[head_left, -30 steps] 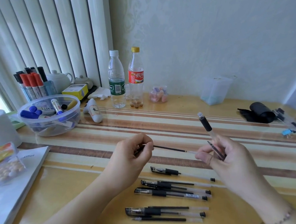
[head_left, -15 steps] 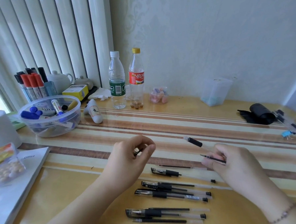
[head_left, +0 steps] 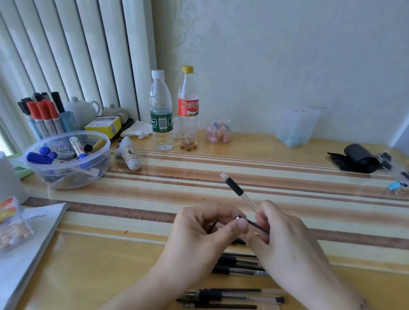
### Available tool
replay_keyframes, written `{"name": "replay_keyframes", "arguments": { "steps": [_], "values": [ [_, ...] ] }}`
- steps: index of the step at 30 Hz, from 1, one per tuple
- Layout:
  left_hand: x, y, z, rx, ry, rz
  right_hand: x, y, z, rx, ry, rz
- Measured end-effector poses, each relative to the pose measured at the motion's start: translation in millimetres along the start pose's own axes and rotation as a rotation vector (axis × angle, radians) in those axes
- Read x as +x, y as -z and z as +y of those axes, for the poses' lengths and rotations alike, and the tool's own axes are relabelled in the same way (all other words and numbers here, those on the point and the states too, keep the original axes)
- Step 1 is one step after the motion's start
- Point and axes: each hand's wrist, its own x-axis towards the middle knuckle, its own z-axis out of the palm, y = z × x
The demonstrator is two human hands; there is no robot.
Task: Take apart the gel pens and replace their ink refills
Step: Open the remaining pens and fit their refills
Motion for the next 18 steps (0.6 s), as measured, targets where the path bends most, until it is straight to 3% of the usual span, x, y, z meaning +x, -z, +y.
{"name": "replay_keyframes", "arguments": {
  "steps": [6, 11, 18],
  "values": [
    [9, 14, 7, 0.002, 0.001, 0.107, -4, 12, 2, -0.011, 0.061, -0.055],
    [24, 50, 11, -0.298, 0.226, 0.358, 4, 23, 41, 0.264, 0.006, 0.122],
    [29, 55, 7, -0.498, 0.402, 0.422, 9, 18, 53, 0.311, 0.115, 0.087]
  ]
}}
